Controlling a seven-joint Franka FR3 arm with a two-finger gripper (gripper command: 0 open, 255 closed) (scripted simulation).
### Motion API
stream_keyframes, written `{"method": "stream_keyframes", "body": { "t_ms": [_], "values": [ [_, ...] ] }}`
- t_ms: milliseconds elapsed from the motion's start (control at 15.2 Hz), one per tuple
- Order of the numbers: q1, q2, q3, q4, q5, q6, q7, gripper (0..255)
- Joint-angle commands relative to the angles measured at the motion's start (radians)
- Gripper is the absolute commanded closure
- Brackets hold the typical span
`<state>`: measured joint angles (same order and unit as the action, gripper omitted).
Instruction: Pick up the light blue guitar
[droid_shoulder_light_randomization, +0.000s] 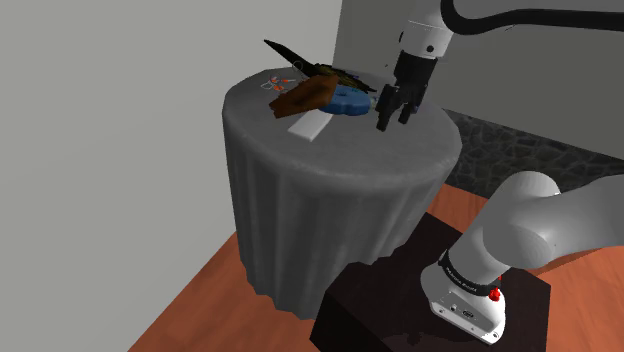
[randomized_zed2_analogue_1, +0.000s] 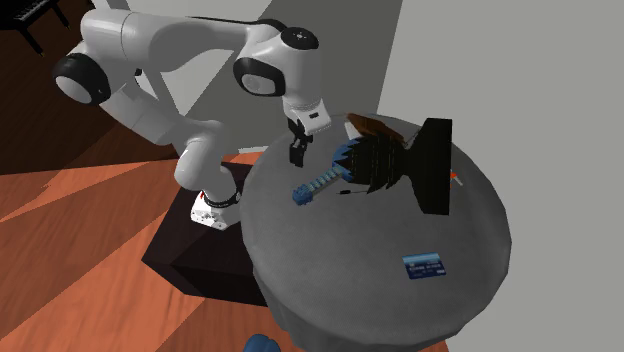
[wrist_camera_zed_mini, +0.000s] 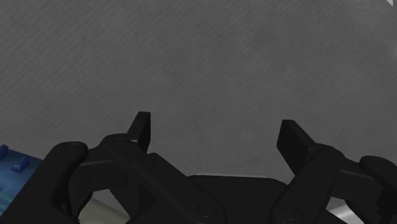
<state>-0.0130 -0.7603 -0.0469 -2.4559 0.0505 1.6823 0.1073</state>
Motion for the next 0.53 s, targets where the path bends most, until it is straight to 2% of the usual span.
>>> {"method": "stream_keyframes", "body": {
  "t_ms": [0,264,462],
  "values": [
    [0.0,0.0,0.0,0.0,0.0,0.0,0.0,0],
    [0.083,0.08,-0.123,0.096,-0.109,0.015,-0.394,0],
    [0.156,0.154,-0.206,0.187,-0.163,0.033,-0.685,0]
  ]
}}
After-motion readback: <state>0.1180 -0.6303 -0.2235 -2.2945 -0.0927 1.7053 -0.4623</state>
